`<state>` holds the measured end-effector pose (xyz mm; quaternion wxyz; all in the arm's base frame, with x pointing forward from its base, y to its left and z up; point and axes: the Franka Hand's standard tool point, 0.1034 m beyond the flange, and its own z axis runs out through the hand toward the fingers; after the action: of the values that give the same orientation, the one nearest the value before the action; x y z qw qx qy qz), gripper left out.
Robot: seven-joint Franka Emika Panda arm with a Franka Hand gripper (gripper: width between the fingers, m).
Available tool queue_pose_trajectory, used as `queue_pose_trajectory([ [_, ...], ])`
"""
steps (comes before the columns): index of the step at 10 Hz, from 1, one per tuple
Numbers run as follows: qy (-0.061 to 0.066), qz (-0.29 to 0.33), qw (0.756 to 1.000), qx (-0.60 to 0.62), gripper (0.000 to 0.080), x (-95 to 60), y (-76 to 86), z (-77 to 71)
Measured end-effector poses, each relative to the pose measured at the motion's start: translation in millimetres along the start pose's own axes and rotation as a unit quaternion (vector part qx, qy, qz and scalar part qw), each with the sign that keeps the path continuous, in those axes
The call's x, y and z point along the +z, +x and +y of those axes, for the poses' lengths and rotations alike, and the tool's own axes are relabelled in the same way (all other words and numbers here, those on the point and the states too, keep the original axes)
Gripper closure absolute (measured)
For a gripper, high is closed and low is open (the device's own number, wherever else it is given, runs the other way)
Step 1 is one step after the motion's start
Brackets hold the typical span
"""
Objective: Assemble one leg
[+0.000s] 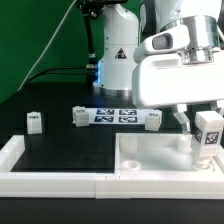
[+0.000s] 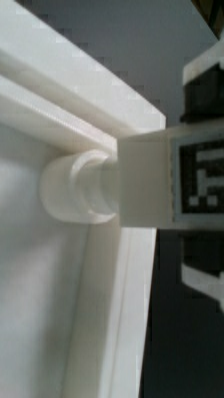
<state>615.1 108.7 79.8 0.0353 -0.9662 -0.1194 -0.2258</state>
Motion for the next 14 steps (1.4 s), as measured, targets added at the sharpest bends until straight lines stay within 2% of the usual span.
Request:
queue_pose_trajectory([
  [4,-0.001,0.011,1.000,-0.001,0.0509,10.7,-6.6,-3.2],
  [7,-0.005,0.041,0.999,-0.001,0.0509,11.4,-9.7,-4.5],
  [10,-0.005,0.042,0.999,-0.002,0.0501,11.3,-9.8,-4.4],
  [12,-0.005,0.042,0.999,-0.002,0.0178,11.3,-9.8,-4.3],
  [14,-0.005,0.042,0.999,-0.002,0.0158,11.3,-9.8,-4.3],
])
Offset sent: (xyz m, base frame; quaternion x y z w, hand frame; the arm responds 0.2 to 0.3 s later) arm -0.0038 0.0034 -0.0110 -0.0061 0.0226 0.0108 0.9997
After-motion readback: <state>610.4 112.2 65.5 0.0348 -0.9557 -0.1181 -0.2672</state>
